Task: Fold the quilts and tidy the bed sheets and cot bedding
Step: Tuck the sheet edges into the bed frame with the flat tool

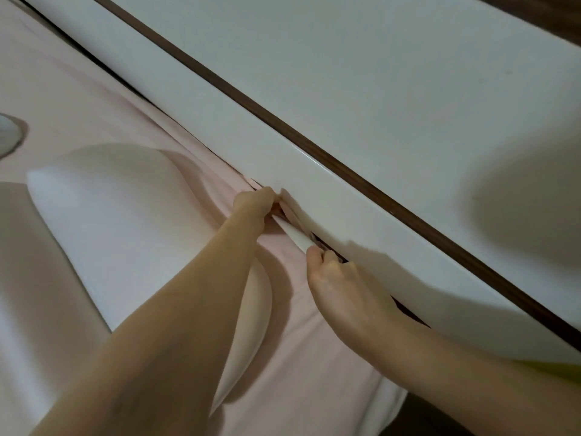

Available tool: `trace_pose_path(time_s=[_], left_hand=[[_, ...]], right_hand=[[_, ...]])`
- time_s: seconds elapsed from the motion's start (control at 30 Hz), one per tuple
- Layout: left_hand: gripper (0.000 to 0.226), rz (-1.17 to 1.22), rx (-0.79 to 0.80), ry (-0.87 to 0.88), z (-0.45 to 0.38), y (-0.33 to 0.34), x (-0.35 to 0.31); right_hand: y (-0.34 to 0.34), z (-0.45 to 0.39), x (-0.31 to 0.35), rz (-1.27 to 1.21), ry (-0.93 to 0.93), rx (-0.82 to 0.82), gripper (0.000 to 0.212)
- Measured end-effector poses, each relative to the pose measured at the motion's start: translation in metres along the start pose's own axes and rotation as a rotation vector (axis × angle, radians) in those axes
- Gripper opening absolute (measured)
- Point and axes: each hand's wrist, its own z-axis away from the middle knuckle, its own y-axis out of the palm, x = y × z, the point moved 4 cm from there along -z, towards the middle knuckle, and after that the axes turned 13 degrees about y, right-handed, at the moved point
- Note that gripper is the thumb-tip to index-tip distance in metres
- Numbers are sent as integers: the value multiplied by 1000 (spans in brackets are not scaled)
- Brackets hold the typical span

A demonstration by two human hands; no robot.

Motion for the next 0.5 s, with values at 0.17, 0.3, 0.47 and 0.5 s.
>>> trace_pose_path(time_s=[0.17, 0.3, 0.47, 0.5], left_hand=[[3, 7, 129, 78, 17, -7, -16], [11, -47, 263, 171, 19, -14, -20], [11, -123, 314, 277, 11, -21, -14], [7, -177, 319, 302, 6, -25, -11]], right_hand=[[4, -5, 8, 55, 177, -53, 40], [4, -28, 27, 40, 170, -61, 49], [38, -76, 44, -212, 95, 0, 60], [44, -91, 47, -218, 90, 62, 47]])
